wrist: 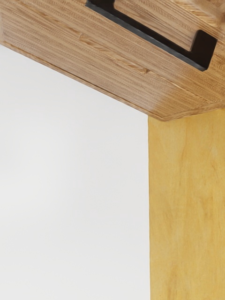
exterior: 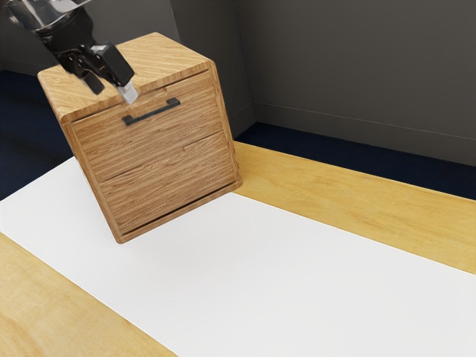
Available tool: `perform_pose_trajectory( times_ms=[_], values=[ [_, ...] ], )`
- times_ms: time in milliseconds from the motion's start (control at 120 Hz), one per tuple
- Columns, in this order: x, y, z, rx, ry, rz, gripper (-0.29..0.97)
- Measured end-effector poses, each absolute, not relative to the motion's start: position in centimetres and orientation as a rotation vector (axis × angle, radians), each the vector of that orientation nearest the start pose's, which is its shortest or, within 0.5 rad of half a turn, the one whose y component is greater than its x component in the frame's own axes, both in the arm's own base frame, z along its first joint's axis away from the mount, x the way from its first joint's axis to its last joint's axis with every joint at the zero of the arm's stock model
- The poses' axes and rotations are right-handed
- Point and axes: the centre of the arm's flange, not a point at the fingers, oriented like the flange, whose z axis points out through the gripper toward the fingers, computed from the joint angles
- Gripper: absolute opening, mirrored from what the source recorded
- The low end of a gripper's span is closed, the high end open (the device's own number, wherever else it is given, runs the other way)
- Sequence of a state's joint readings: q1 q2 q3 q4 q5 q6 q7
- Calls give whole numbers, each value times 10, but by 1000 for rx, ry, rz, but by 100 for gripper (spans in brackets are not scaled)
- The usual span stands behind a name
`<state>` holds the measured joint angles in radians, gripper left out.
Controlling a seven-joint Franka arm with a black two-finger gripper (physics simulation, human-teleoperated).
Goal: Pull the drawer handle with one arm to open the drawer
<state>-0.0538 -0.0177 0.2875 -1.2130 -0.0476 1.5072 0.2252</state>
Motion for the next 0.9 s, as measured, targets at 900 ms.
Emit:
perform_pose_trajectory(
  times_ms=[900],
  values=[
    [590, 61, 749, -2607, 787, -429, 68]
  ],
)
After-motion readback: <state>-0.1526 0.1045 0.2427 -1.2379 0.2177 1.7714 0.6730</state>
